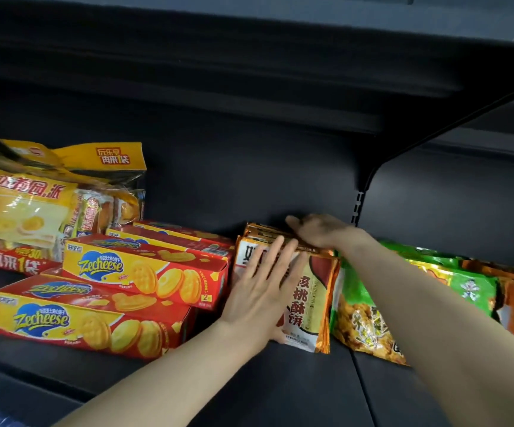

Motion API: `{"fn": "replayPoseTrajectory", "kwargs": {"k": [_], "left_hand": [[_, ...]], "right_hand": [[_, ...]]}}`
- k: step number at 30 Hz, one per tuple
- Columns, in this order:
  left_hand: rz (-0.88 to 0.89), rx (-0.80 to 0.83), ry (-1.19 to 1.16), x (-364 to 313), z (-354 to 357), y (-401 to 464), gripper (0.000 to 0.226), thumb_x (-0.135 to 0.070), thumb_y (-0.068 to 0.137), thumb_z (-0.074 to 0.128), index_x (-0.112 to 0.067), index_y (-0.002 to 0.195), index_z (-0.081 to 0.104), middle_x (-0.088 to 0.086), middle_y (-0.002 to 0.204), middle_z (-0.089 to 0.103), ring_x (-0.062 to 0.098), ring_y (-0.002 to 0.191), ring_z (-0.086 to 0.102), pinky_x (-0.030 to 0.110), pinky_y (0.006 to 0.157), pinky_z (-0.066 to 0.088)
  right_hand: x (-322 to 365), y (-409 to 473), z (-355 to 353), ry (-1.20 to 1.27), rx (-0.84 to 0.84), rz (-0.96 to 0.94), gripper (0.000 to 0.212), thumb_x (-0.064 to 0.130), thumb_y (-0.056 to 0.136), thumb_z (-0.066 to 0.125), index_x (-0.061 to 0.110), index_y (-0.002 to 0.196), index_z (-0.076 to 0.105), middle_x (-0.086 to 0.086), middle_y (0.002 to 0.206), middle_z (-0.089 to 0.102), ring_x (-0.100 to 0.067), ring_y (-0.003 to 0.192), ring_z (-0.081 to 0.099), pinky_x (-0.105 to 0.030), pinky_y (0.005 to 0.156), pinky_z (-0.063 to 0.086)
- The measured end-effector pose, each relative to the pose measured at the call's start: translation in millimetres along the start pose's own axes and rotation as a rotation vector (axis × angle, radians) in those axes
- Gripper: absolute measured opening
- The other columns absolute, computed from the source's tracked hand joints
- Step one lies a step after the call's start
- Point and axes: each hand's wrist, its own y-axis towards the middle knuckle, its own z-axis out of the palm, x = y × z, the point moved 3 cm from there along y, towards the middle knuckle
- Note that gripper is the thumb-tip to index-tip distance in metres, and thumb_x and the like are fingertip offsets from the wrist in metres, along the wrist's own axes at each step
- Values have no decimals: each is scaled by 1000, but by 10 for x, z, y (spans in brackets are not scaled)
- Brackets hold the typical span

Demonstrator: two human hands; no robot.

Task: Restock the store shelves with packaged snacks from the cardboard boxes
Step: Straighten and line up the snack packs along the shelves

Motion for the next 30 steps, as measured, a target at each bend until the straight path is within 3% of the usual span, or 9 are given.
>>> {"fn": "replayPoseTrajectory", "kwargs": {"k": [3,8,10,12,14,19,25,27,30], "left_hand": [[-35,-41,64,30,56,-15,147,-69,63,77,-10,153,-24,18,161,-26,36,146,-29,54,120,-12],[-67,37,62,20,-1,42,146,-69,68,74,-13,147,-36,16,154,-40,37,141,-39,54,118,-17],[-81,37,69,19,-92,-10,146,-71,68,73,-10,149,-31,19,155,-37,39,142,-36,54,119,-15],[-117,54,137,74,-193,-46,143,-74,69,69,-6,149,-29,23,156,-32,44,144,-29,57,120,-8],[-152,106,235,150,-246,-34,134,-66,77,68,-5,150,-26,24,158,-26,48,146,-21,59,120,-1],[-190,147,270,178,-198,-17,99,-32,100,54,-5,150,-27,22,161,-21,45,148,-15,57,121,6],[-82,64,382,189,-280,-175,75,-30,107,33,1,152,-19,22,162,-19,44,147,-20,55,121,-8],[-77,1,335,282,-359,-353,74,-29,107,36,1,153,-14,21,162,-18,44,147,-20,54,121,-8],[-34,-138,176,584,-546,-659,99,-48,93,59,-2,157,-1,20,164,-10,41,150,-13,52,123,-4]], "right_hand": [[-59,7,-18,-39,-40,-7,65,57,105,22,14,144,50,-13,153,45,-29,141,40,-34,110,33],[-143,-85,-19,1,-33,-12,58,52,106,25,13,134,58,-16,141,55,-32,132,49,-35,103,40],[-134,-246,12,35,-239,-112,50,44,108,28,12,125,62,-19,129,62,-38,123,55,-38,96,44],[-112,-520,150,-15,-595,-232,44,43,106,33,16,121,64,-16,116,68,-40,108,62,-43,87,49],[-77,-746,410,-149,-758,-308,46,47,103,37,18,127,62,-10,117,67,-35,101,62,-47,85,51],[-98,-764,811,-438,-705,-292,53,48,105,31,14,141,48,-8,130,57,-33,108,56,-48,94,41],[-87,-809,755,-470,-686,-262,55,50,105,25,16,141,48,-9,128,59,-33,106,57,-47,91,42],[-16,-907,672,-433,-720,-216,55,49,104,26,16,142,49,-12,130,58,-35,110,56,-49,93,42],[283,-1089,576,-343,-816,-203,53,47,103,34,16,143,49,-14,133,56,-38,121,52,-52,98,39]]}}
